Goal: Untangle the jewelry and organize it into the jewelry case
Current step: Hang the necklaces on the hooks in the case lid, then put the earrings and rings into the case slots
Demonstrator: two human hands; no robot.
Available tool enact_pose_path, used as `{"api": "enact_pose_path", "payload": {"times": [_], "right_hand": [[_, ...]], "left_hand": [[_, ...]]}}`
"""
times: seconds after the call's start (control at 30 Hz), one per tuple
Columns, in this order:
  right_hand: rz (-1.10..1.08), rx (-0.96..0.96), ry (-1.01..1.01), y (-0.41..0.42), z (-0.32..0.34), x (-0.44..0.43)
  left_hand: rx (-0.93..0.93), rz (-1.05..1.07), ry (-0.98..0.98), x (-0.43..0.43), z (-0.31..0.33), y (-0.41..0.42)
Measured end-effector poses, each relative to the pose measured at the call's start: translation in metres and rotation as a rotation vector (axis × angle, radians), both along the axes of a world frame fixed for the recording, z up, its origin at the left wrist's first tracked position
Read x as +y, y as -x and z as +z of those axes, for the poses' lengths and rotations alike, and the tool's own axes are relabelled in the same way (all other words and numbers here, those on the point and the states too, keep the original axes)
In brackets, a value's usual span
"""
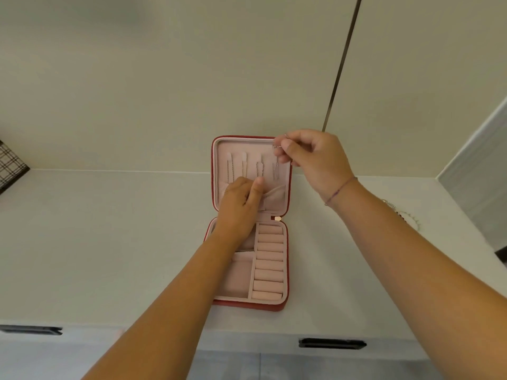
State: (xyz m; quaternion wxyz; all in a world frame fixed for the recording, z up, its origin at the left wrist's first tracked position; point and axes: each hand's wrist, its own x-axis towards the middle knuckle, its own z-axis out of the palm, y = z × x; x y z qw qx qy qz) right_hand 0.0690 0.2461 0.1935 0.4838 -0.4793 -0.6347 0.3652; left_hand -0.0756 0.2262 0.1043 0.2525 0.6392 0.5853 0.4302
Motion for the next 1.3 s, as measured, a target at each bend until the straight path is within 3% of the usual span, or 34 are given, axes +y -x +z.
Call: {"api": "enact_pose_path", "payload": {"times": [0.43,0.63,0.73,0.9,1.03,1.3], "right_hand": [[-0.018,-0.308,-0.064,-0.007,-0.026,0.017],[-0.133,-0.193,-0.051,-0.007,-0.036,-0.006],[-0.186,-0.145,0.028,-0.007,-0.057,-0.035],[-0.131,-0.091,0.233,0.001,-0.092,-0.086],[-0.097,-0.023,0.327,0.006,-0.101,-0.111],[-0.016,0.024,0.436,-0.007,-0.089,-0.124]], "left_hand": [[0.004,-0.012,-0.002,-0.005,0.000,-0.003],[0.024,-0.028,-0.075,-0.011,-0.005,0.005],[0.039,0.084,-0.138,-0.022,-0.004,0.022],[-0.138,0.312,0.135,-0.058,0.001,0.054],[-0.285,0.311,0.349,-0.079,-0.004,0.063],[-0.383,0.321,0.372,-0.097,-0.002,0.030]]}}
